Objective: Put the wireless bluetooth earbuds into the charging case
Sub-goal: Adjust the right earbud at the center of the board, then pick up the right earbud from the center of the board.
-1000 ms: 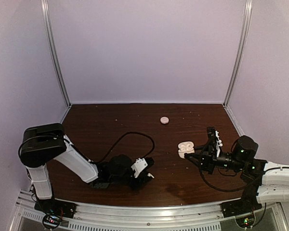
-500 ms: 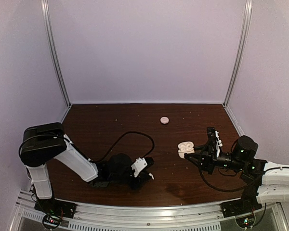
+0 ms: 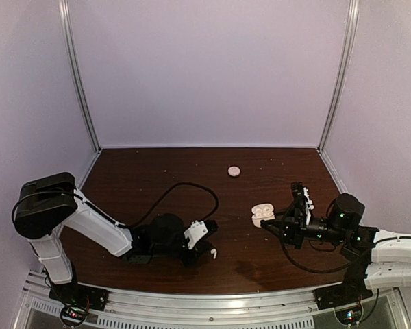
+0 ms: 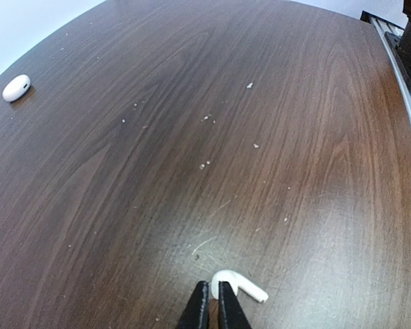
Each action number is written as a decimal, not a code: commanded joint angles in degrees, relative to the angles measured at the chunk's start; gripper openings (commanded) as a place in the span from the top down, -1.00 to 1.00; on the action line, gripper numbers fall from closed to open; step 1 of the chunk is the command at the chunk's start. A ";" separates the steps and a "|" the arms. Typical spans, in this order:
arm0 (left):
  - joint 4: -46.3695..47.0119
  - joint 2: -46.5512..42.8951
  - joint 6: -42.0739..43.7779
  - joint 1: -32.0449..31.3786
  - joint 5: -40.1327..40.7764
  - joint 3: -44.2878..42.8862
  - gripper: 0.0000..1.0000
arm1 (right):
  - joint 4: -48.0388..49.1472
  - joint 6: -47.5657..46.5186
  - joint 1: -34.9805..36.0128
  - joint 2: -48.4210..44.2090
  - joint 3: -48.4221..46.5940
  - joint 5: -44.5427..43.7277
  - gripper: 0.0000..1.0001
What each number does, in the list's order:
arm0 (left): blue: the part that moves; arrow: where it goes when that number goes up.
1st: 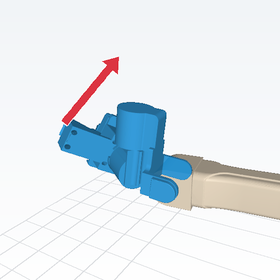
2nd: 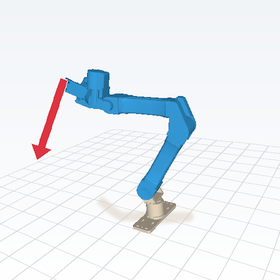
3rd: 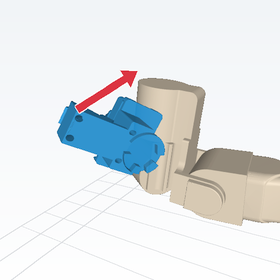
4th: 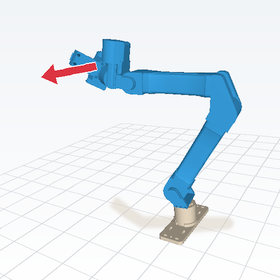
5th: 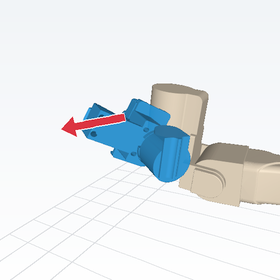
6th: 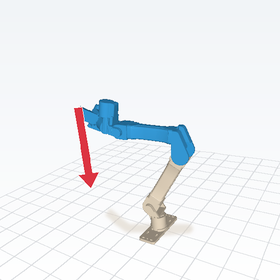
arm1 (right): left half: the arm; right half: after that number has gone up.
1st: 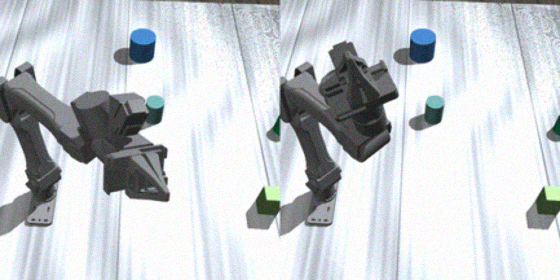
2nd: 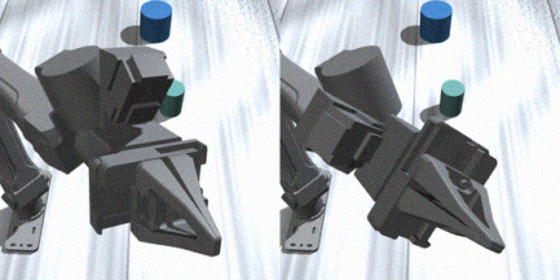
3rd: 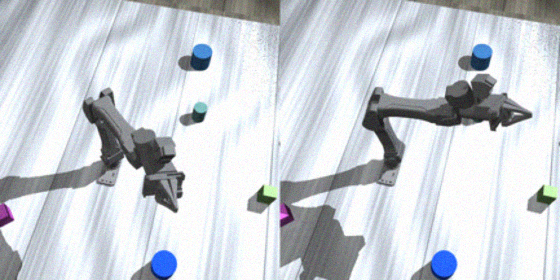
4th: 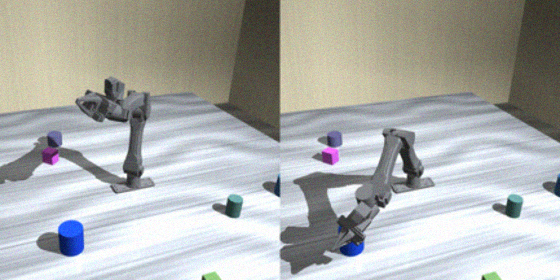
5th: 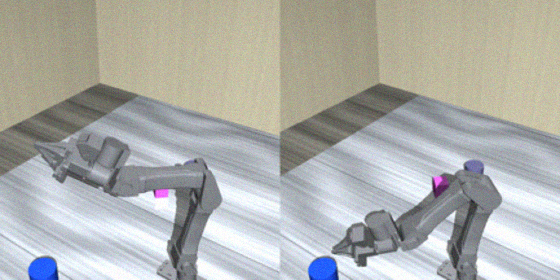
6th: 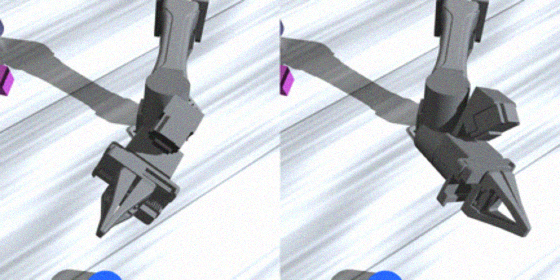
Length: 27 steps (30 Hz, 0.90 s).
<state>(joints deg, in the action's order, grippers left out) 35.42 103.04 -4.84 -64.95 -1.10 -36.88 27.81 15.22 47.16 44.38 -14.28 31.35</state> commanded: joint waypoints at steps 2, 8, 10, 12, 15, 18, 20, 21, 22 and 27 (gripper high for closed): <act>-0.22 -1.30 0.33 0.33 2.63 0.49 0.82 | 1.92 -0.12 -0.31 0.00 -0.30 0.91 1.00; -12.96 -2.26 -6.59 0.31 2.18 -5.39 0.59 | 0.65 -0.01 -0.31 -0.60 -0.69 0.53 1.00; -18.40 -3.59 -10.90 0.29 1.77 -7.28 0.50 | -0.22 0.35 -0.32 -1.22 -1.08 0.20 1.00; -24.86 -4.78 -16.04 0.28 1.50 -10.10 0.43 | -1.17 0.67 -0.31 -1.71 -1.54 -0.20 1.00; -34.49 -5.44 -27.63 0.31 1.48 -15.42 0.33 | -2.67 1.07 -0.29 -2.09 -2.48 -1.19 1.00; -44.88 -4.25 -37.06 0.29 1.10 -21.68 0.33 | -3.68 1.29 -0.31 -2.02 -3.09 -1.69 1.00; -51.36 -2.76 -41.29 0.31 1.10 -25.79 0.34 | -4.26 1.30 -0.31 -2.21 -3.20 -1.91 1.00; -54.28 -2.08 -43.41 0.28 1.15 -27.71 0.34 | -4.46 1.38 -0.31 -2.38 -3.21 -2.04 1.00; -56.83 -1.53 -44.98 0.32 1.14 -29.20 0.34 | -4.71 1.39 -0.31 -2.68 -3.21 -2.21 1.00; -62.67 0.71 -51.86 0.18 -2.47 -32.78 0.32 | -6.32 0.98 -0.33 -4.77 -3.12 -2.89 1.00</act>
<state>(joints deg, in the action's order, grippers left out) -16.93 101.03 -47.33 -64.95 -0.60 -67.22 22.48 16.10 47.16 41.74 -15.77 29.93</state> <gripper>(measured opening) 0.335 0.226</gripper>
